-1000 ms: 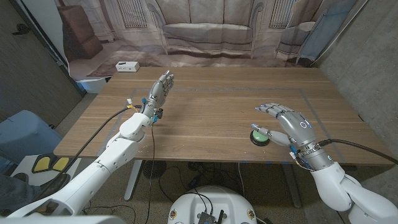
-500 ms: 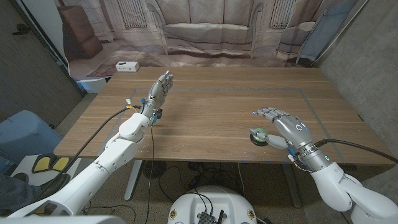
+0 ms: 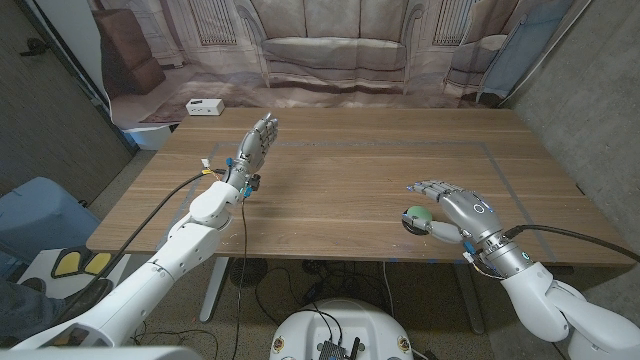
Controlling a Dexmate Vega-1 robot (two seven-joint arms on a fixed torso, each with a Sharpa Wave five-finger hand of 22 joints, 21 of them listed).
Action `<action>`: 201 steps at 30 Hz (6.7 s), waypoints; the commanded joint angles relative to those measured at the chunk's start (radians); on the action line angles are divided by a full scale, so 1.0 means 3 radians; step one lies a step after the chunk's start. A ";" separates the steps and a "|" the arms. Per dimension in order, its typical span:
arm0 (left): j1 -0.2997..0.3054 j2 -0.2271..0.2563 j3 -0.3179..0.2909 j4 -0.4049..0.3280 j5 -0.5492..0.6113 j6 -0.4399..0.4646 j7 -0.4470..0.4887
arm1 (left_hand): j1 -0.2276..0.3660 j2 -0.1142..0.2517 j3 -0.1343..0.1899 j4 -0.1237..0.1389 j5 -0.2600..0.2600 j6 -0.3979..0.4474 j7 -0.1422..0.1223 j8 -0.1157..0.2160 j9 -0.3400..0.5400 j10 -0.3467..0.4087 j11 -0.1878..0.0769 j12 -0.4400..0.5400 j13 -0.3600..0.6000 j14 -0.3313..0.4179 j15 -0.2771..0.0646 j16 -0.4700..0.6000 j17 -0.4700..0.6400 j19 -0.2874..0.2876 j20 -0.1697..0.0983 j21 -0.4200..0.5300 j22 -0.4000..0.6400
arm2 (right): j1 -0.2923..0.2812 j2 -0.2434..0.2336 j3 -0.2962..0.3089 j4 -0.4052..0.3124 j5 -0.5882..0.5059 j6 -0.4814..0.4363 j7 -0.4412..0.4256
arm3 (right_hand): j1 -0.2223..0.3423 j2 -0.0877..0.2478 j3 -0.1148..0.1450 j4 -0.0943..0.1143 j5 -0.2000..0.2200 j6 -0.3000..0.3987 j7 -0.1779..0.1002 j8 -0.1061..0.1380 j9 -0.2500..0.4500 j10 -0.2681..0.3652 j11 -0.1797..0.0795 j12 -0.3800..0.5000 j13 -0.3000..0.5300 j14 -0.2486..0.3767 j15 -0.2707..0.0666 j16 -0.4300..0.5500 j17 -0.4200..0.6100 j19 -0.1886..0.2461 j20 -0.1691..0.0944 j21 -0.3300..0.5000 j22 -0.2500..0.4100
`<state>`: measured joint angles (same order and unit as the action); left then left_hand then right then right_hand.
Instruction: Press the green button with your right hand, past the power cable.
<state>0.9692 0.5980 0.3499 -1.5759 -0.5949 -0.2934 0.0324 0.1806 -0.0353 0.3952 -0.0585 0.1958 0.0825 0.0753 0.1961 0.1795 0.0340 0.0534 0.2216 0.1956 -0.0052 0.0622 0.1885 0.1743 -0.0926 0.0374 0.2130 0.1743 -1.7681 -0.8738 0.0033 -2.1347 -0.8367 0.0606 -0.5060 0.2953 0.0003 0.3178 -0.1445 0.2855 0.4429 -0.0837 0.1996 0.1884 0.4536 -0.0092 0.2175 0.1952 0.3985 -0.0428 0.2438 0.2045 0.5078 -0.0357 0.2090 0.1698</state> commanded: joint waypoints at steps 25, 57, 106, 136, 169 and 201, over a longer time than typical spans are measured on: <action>-0.0049 -0.0032 0.0010 0.0085 -0.0025 0.0013 -0.0024 | 0.0021 0.0054 0.0011 -0.0037 -0.0015 0.0032 -0.0004 -0.0010 0.0004 0.0021 0.0002 -0.0006 0.0005 0.0005 0.0012 -0.0007 0.0008 -0.0014 0.0033 -0.0029 0.0016 | 0.0167 -0.0297 -0.0331 0.0099 0.0293 -0.0341 0.0314 | 0.0042 0.0036 0.0062 0.0012 -0.0010 0.0056 -0.0013 0.0017 0.0008 0.0034 -0.0027 -0.0024 0.0010 -0.0044 -0.0040 -0.0032 0.0006 -0.0065 0.0017 -0.0036 0.0011; -0.0068 -0.0054 0.0028 0.0132 -0.0030 0.0006 -0.0033 | 0.0035 0.0075 0.0001 -0.0060 -0.0024 0.0058 0.0023 -0.0013 0.0005 0.0032 0.0032 -0.0012 0.0006 0.0023 0.0020 -0.0006 0.0007 0.0004 -0.0084 -0.0038 0.0015 | 0.0270 -0.0546 -0.0600 0.0117 0.0575 -0.0550 0.0368 | 0.0087 0.0065 0.0104 -0.0003 -0.0046 0.0088 0.0058 0.0016 0.0007 0.0105 0.0008 -0.0022 0.0009 0.0062 -0.0036 -0.0023 -0.0001 -0.0012 0.0011 -0.0024 0.0011; 0.0028 -0.0028 0.0016 0.0045 -0.0036 0.0021 0.0006 | 0.0031 0.0082 -0.0019 -0.0077 -0.0029 0.0066 0.0004 -0.0018 0.0005 0.0035 0.0012 -0.0018 0.0007 0.0015 0.0008 -0.0009 0.0009 -0.0010 0.0006 -0.0048 0.0017 | 0.0492 -0.0820 -0.0994 0.0217 0.0889 -0.0755 0.0425 | 0.0085 0.0063 0.0131 0.0007 -0.0122 0.0371 0.0179 0.0078 0.0005 0.0324 0.0037 0.0003 0.0005 0.0331 -0.0066 0.0015 0.0000 0.0249 -0.0020 0.0028 0.0012; -0.0025 -0.0081 0.0056 0.0166 -0.0059 -0.0019 -0.0078 | 0.0028 0.0087 -0.0029 -0.0084 -0.0029 0.0075 -0.0001 -0.0018 0.0006 0.0039 0.0011 -0.0018 0.0007 0.0014 0.0009 -0.0010 0.0009 -0.0014 0.0022 -0.0050 0.0018 | 0.0402 -0.0966 -0.0900 0.0042 0.0915 -0.0905 0.0149 | 0.0083 0.0065 0.0142 0.0009 -0.0144 0.0316 0.0138 0.0034 0.0005 0.0285 0.0000 -0.0035 0.0006 0.0317 -0.0066 -0.0015 0.0002 0.0257 -0.0013 0.0010 0.0013; -0.0029 -0.0078 0.0032 0.0174 -0.0071 -0.0052 -0.0083 | 0.0025 0.0097 -0.0040 -0.0092 -0.0028 0.0075 0.0002 -0.0021 0.0006 0.0035 0.0011 -0.0023 0.0008 0.0013 0.0005 -0.0010 0.0009 -0.0016 0.0027 -0.0050 0.0018 | 0.0308 -0.0918 -0.0752 -0.0100 0.0768 -0.0871 0.0034 | 0.0080 0.0065 0.0151 0.0010 -0.0159 0.0303 0.0116 0.0019 0.0005 0.0275 -0.0005 -0.0049 0.0008 0.0316 -0.0066 -0.0033 0.0005 0.0260 -0.0001 -0.0005 0.0013; -0.0065 -0.0083 0.0039 0.0203 -0.0086 -0.0047 -0.0125 | 0.0022 0.0103 -0.0051 -0.0100 -0.0029 0.0081 -0.0001 -0.0020 0.0006 0.0044 0.0004 -0.0021 0.0008 0.0016 0.0005 -0.0009 0.0009 -0.0016 0.0029 -0.0050 0.0019 | 0.0334 -0.0394 -0.0439 -0.0039 0.1107 -0.0425 -0.0010 | 0.0071 0.0075 0.0139 0.0017 -0.0186 0.0150 0.0142 -0.0028 0.0009 0.0119 0.0012 -0.0101 0.0013 0.0232 -0.0072 -0.0055 0.0046 0.0254 -0.0011 -0.0024 0.0014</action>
<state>0.9580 0.5732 0.3584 -1.5215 -0.6187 -0.3152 0.0010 0.1869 -0.0180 0.3808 -0.0854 0.1887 0.0981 0.0767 0.1925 0.1790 0.0448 0.0535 0.2125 0.1956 -0.0053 0.0622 0.1885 0.1742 -0.0950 0.0398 0.2015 0.1743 -1.6976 -1.0669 -0.1510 -2.1766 -0.5819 -0.1412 -0.5159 0.3150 0.0201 0.3556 -0.1428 0.2322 0.4917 -0.0476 0.1919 0.1884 0.4960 -0.0090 0.1885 0.1980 0.4709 -0.0484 0.2290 0.2148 0.5805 -0.0342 0.2033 0.1723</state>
